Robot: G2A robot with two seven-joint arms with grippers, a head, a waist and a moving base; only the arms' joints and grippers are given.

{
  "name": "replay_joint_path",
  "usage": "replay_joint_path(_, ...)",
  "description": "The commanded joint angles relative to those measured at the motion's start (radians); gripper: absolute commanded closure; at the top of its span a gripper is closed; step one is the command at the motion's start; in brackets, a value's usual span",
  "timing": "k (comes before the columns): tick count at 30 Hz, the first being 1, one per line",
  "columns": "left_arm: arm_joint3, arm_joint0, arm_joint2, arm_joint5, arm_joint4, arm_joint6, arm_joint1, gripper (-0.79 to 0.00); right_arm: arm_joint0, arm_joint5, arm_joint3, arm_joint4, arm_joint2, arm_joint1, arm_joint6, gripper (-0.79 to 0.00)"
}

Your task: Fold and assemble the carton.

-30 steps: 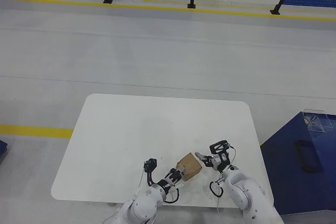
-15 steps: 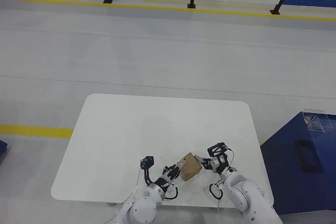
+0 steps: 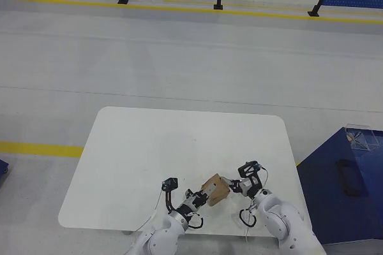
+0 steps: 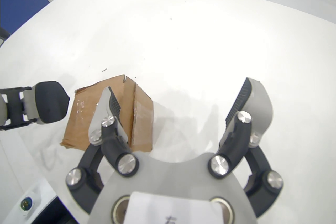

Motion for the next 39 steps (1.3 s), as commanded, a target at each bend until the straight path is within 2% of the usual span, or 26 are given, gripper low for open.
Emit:
replay_joint_path(1,0.0,0.0,0.0,0.0,0.0,0.0,0.0,-0.785,0.009,0.03,0.014,-0.037,-0.018,-0.002,0.017,-0.785)
replay_joint_path(10,0.0,0.0,0.0,0.0,0.0,0.0,0.0,-0.785,0.037,0.065,0.043,-0.036,-0.044,-0.007,0.014,-0.785)
replay_joint_path(15,-0.01,-0.001,-0.001,-0.012,0.026,0.009,0.002,-0.785,0.016,0.068,0.005,0.025,0.014,-0.001,-0.02,-0.785)
replay_joint_path(19,-0.035,-0.004,0.015,-0.102,0.251,0.046,0.017,-0.785,0.01,0.104,-0.003,0.085,0.073,0.003,-0.01,-0.785)
replay_joint_path(21,-0.047,-0.016,0.043,-0.209,0.48,0.09,0.03,-0.785,0.018,0.137,0.005,0.114,0.094,0.004,0.012,-0.785)
replay_joint_path(23,-0.036,-0.016,0.066,-0.25,0.735,0.199,0.043,-0.785,0.026,0.151,0.014,0.137,0.106,0.004,0.032,-0.785)
replay_joint_path(25,-0.02,-0.021,0.079,-0.216,0.912,0.304,0.049,-0.785,0.032,0.167,0.025,0.159,0.117,0.004,0.044,-0.785)
replay_joint_path(27,0.003,-0.026,0.104,-0.195,1.027,0.341,0.051,-0.785,0.036,0.171,0.028,0.167,0.122,0.004,0.052,-0.785)
replay_joint_path(31,0.04,-0.07,0.125,-0.092,1.233,0.267,0.051,-0.785,0.036,0.171,0.028,0.167,0.122,0.004,0.052,-0.785)
replay_joint_path(34,0.08,-0.108,0.138,-0.083,1.288,0.191,0.047,-0.785,0.036,0.171,0.028,0.167,0.122,0.004,0.052,-0.785)
replay_joint_path(39,0.148,-0.167,0.153,-0.111,1.273,0.106,0.034,-0.785,0.036,0.171,0.028,0.167,0.122,0.004,0.052,-0.785)
